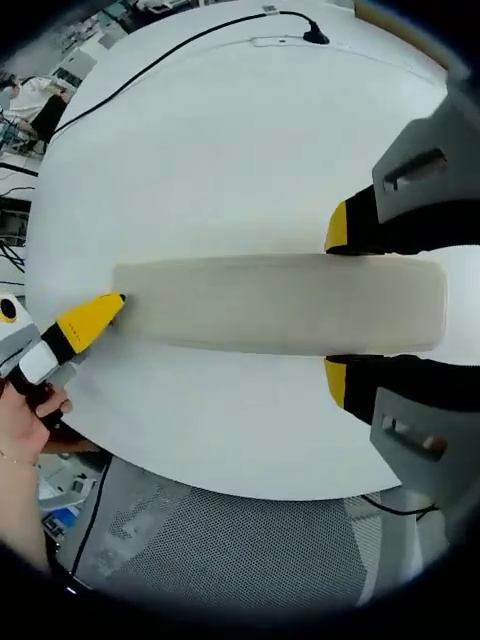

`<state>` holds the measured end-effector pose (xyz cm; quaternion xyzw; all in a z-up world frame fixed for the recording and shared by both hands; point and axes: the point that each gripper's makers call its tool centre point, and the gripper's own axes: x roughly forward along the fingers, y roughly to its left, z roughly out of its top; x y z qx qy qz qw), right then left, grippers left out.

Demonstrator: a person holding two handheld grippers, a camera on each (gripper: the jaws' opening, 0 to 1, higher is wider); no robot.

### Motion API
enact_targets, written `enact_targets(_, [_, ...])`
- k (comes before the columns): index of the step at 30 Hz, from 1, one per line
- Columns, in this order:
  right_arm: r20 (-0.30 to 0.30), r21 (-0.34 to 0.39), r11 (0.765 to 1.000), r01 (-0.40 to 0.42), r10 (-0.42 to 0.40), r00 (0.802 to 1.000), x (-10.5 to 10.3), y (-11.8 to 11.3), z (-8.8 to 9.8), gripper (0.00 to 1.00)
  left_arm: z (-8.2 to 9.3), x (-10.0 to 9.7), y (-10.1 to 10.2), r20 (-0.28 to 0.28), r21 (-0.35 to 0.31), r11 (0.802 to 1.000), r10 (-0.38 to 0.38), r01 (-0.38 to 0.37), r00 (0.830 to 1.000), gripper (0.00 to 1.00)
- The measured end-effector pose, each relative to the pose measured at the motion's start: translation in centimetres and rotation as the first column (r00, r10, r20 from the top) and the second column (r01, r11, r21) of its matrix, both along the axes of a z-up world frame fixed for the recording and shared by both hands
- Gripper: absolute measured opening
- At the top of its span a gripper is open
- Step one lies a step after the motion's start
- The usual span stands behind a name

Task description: Arrange the utensils inside the cutlery case until each visible utensil rests in its matching compartment.

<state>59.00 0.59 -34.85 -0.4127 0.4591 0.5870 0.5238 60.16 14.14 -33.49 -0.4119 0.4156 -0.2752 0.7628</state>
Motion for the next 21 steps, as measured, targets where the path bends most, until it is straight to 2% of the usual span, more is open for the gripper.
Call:
enact_targets(6, [0.017,-0.016,1.000,-0.017,0.017,1.000,0.2,-0.2,-0.2,0.38,-0.1,0.1,0.0,-0.001,0.004,1.000,0.002,-0.002,1.000,0.26])
enact_targets(8, [0.024,-0.001,0.999,-0.047,0.047,0.999,0.3,-0.4,-0.1,0.38,0.0,0.1,0.0,0.019,0.034,0.999,-0.009,0.009,1.000,0.25])
enact_targets(9, [0.047,-0.009,0.998,-0.055,0.055,0.997,0.5,-0.9,0.1,0.39,-0.3,-0.1,0.4,0.051,0.096,0.995,-0.038,0.033,0.998,0.24])
enact_targets(11, [0.085,-0.015,1.000,-0.022,0.023,0.996,1.0,-1.8,0.6,0.44,-0.3,0.1,1.3,0.118,0.198,0.979,-0.060,0.036,0.991,0.23])
enact_targets(13, [0.091,0.016,1.000,-0.018,0.016,0.996,0.9,-2.4,1.3,0.48,0.4,0.2,1.8,0.158,0.236,0.971,-0.067,0.028,0.985,0.27])
enact_targets(14, [0.085,0.038,0.998,0.043,-0.046,0.995,0.8,-2.9,1.6,0.48,0.6,0.2,2.2,0.168,0.253,0.967,-0.067,0.023,0.983,0.28])
enact_targets(17, [0.095,0.061,0.994,0.091,-0.097,0.991,0.7,-4.2,2.5,0.43,1.7,0.6,3.1,0.229,0.308,0.951,-0.085,0.011,0.970,0.25])
enact_targets(18, [0.114,0.076,0.989,0.130,-0.138,0.984,1.0,-4.9,2.9,0.41,1.9,0.7,3.3,0.243,0.327,0.945,-0.099,0.015,0.965,0.24])
enact_targets(21, [0.104,0.125,0.967,0.222,-0.235,0.966,1.2,-6.3,3.6,0.28,3.0,0.6,3.2,0.277,0.380,0.924,-0.157,0.042,0.948,0.22])
